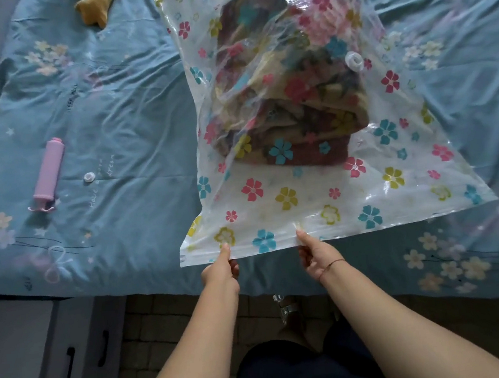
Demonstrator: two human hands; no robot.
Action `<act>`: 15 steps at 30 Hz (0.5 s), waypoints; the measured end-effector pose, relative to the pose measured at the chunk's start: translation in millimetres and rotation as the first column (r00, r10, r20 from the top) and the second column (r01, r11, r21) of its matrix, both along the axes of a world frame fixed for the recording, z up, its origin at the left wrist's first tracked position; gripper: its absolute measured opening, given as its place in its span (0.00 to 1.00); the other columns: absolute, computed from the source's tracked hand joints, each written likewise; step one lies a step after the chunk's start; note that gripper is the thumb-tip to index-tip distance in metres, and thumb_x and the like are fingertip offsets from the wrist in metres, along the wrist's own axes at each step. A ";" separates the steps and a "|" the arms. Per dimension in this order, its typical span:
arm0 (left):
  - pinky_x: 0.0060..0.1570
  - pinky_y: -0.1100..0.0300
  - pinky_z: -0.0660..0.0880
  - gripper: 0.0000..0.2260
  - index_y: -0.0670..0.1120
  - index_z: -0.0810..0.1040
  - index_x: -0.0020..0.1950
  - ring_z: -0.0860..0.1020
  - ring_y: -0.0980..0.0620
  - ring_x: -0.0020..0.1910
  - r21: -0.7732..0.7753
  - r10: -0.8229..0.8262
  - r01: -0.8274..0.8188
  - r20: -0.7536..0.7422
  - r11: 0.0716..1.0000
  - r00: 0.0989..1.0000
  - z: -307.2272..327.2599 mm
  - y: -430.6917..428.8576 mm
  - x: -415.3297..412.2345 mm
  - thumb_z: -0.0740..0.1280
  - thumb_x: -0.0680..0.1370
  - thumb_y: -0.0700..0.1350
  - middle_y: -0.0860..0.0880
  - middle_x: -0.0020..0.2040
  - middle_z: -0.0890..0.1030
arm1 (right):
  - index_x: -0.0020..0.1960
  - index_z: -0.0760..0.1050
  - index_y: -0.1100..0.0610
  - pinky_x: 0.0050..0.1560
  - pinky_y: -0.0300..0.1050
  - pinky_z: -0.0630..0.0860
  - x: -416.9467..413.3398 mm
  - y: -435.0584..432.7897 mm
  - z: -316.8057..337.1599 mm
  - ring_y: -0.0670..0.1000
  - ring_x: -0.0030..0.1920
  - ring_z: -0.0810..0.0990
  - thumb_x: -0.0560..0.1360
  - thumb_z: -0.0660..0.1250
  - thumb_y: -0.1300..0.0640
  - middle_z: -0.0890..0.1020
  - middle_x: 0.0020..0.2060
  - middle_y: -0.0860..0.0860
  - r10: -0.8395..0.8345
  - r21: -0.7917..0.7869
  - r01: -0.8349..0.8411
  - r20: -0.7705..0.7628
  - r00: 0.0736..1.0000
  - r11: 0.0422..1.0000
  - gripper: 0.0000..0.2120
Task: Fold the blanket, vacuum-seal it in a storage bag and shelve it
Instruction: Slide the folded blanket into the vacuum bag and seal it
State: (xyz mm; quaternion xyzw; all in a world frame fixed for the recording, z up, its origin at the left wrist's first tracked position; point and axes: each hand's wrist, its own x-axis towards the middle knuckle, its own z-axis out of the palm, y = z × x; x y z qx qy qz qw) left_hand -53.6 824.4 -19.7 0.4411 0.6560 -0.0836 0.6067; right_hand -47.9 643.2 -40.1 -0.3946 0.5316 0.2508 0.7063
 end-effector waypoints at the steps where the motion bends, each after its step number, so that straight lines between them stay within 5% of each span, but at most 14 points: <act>1: 0.39 0.56 0.79 0.17 0.41 0.76 0.48 0.80 0.48 0.40 -0.060 0.004 -0.004 0.002 0.998 1.000 0.4 -13.6 0.4 0.77 0.70 0.50 0.45 0.43 0.80 | 0.39 0.75 0.56 0.29 0.36 0.72 -1.5 -2.0 1.0 0.45 0.29 0.74 0.72 0.74 0.56 0.77 0.29 0.49 0.015 -0.007 -0.015 0.011 1.000 1.000 0.09; 3: 0.41 0.53 0.81 0.21 0.41 0.77 0.54 0.82 0.45 0.43 -0.226 -0.013 0.021 0.039 0.974 0.999 0.6 -49.8 1.1 0.78 0.68 0.51 0.43 0.47 0.82 | 0.41 0.75 0.57 0.32 0.38 0.70 -1.2 -4.0 0.7 0.47 0.32 0.74 0.73 0.74 0.56 0.77 0.32 0.50 0.043 -0.013 -0.043 0.029 0.999 0.999 0.09; 6: 0.27 0.62 0.76 0.18 0.37 0.79 0.55 0.81 0.48 0.34 -0.310 -0.050 0.083 0.111 0.947 0.993 1.1 -102.2 3.0 0.76 0.71 0.46 0.42 0.40 0.82 | 0.40 0.75 0.60 0.34 0.40 0.70 5.1 -5.0 0.7 0.49 0.32 0.74 0.71 0.74 0.59 0.76 0.32 0.53 0.056 0.018 -0.058 0.066 0.996 0.998 0.09; 11: 0.30 0.62 0.77 0.10 0.36 0.80 0.49 0.81 0.50 0.34 -0.170 -0.098 0.119 0.127 0.978 0.987 -0.2 -130.9 9.4 0.73 0.74 0.41 0.43 0.38 0.83 | 0.37 0.76 0.63 0.31 0.37 0.70 12.0 -20.1 1.7 0.48 0.29 0.72 0.72 0.74 0.62 0.76 0.28 0.53 0.098 -0.001 -0.098 0.094 0.991 0.995 0.09; 15: 0.30 0.63 0.74 0.08 0.40 0.76 0.40 0.75 0.53 0.28 -0.094 -0.135 0.142 0.077 0.985 0.988 1.2 -124.5 9.4 0.72 0.75 0.40 0.47 0.31 0.78 | 0.34 0.73 0.60 0.19 0.32 0.65 11.3 -18.7 2.1 0.41 0.18 0.68 0.74 0.71 0.63 0.73 0.20 0.48 -0.005 0.054 0.004 0.017 1.000 0.999 0.11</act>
